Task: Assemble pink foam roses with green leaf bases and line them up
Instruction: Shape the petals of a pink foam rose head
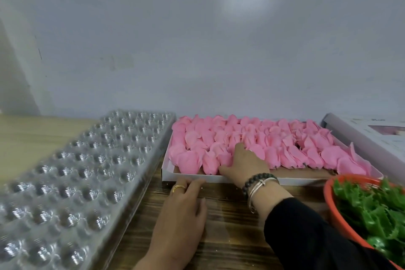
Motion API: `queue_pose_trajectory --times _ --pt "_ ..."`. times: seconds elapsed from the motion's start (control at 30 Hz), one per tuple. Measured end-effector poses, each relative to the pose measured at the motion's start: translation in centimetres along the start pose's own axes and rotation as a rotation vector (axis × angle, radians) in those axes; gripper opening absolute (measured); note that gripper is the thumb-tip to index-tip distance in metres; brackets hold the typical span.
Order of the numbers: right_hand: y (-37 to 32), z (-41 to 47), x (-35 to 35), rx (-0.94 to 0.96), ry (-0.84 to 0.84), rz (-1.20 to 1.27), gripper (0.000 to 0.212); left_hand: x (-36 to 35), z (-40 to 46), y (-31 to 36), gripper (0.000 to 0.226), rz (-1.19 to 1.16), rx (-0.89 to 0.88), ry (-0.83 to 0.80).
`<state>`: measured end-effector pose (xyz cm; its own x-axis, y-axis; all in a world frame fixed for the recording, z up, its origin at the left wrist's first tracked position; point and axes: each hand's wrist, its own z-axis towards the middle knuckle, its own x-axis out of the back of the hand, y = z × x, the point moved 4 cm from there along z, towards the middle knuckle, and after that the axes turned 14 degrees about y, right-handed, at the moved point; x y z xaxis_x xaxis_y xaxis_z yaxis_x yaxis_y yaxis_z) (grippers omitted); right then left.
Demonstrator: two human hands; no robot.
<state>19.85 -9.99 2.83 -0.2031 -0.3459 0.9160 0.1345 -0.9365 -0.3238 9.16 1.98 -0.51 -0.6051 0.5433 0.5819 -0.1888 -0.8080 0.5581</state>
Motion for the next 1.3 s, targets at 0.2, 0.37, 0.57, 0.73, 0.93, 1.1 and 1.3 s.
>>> queue_pose_trajectory --times 0.2,0.37,0.57,0.73,0.93,1.1,1.3 --pt "-0.2 0.8 -1.0 -0.038 0.006 0.128 0.040 -0.3 -0.1 -0.2 0.034 -0.013 -0.003 -0.006" --pt "0.1 1.2 -1.8 -0.081 0.055 0.224 0.038 -0.4 -0.2 -0.4 0.035 -0.042 0.005 -0.011" --pt "0.9 0.6 0.6 -0.087 0.333 0.541 0.019 -0.3 -0.2 -0.4 0.032 -0.118 0.013 0.018" --pt "1.3 -3.9 3.2 -0.073 0.221 0.907 0.017 0.2 -0.1 0.1 0.032 -0.321 0.037 0.047" --pt "4.1 -9.7 3.8 -0.088 0.118 1.209 0.011 -2.2 -1.4 2.0 0.075 -0.571 0.200 -0.350" --pt "4.9 -10.0 3.4 -0.154 0.161 1.336 0.013 -3.2 -2.4 5.2 0.049 -0.805 0.455 -0.388" --pt "6.0 -9.2 3.7 -0.148 0.244 1.405 0.013 -2.7 -3.4 7.3 0.055 -1.000 0.715 -0.667"
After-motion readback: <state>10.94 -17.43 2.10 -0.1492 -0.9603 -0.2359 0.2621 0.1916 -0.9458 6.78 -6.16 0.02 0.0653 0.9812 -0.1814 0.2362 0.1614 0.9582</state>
